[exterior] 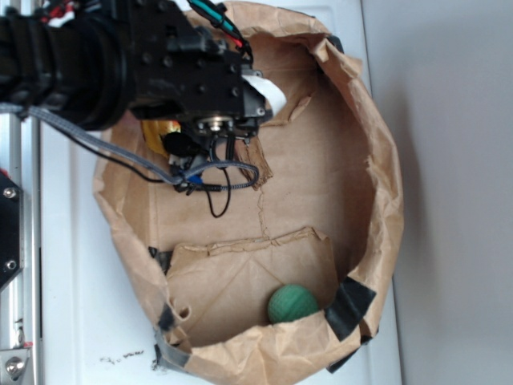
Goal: Grab the yellow cloth.
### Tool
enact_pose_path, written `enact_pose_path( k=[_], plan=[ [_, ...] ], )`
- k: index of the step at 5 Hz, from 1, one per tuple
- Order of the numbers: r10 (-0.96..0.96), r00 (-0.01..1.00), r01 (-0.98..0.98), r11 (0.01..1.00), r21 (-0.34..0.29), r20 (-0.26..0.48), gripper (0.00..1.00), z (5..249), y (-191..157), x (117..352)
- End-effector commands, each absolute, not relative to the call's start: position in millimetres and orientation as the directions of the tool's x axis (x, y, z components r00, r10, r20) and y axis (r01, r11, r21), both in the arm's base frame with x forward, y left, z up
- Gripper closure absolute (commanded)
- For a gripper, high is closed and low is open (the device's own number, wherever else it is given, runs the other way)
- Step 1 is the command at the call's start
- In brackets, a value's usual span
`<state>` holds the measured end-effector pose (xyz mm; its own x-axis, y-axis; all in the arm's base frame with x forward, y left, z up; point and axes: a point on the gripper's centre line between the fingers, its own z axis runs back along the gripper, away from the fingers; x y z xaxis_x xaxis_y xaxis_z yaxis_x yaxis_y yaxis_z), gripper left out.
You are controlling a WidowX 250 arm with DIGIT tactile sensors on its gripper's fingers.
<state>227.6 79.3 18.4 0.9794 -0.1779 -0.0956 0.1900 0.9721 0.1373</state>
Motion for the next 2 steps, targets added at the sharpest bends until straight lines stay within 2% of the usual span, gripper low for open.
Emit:
enact_pose_path(
  k=[1,2],
  plan=[
    [-0.203,0.978,0.208,0.965,0.159,-0.047,1.0,26.6,78.7,230.5],
    [-0.206,0.979,0.202,0.967,0.154,0.01,1.0,40.3,77.4,231.7]
  ],
)
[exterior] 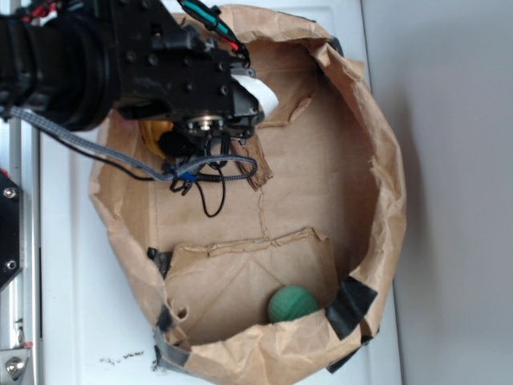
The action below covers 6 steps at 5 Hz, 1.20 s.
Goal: Grab the yellow cloth.
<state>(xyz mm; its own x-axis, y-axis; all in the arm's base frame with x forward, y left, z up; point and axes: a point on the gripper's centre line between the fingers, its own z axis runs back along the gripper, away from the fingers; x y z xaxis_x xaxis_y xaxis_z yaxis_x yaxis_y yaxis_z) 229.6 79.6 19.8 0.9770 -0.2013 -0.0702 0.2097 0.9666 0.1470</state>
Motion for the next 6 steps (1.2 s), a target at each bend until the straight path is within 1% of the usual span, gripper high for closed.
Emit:
enact_pose_path(
  k=[1,2,3,4,5,6],
  plan=[
    [-0.219,0.968,0.211,0.975,0.074,0.123,1.0,90.5,62.5,228.5],
    [-0.217,0.952,0.229,0.973,-0.033,0.214,1.0,141.3,52.8,219.0],
    [-0.236,0.927,0.273,0.957,-0.093,0.291,1.0,179.2,46.1,200.1],
    [-0.235,0.915,0.293,0.946,-0.141,0.328,1.0,207.1,36.8,190.1],
    [-0.223,0.924,0.29,0.938,-0.189,0.31,1.0,220.9,26.7,182.2],
    [-0.166,0.945,0.228,0.952,-0.202,0.283,1.0,230.0,22.0,180.0]
  ],
)
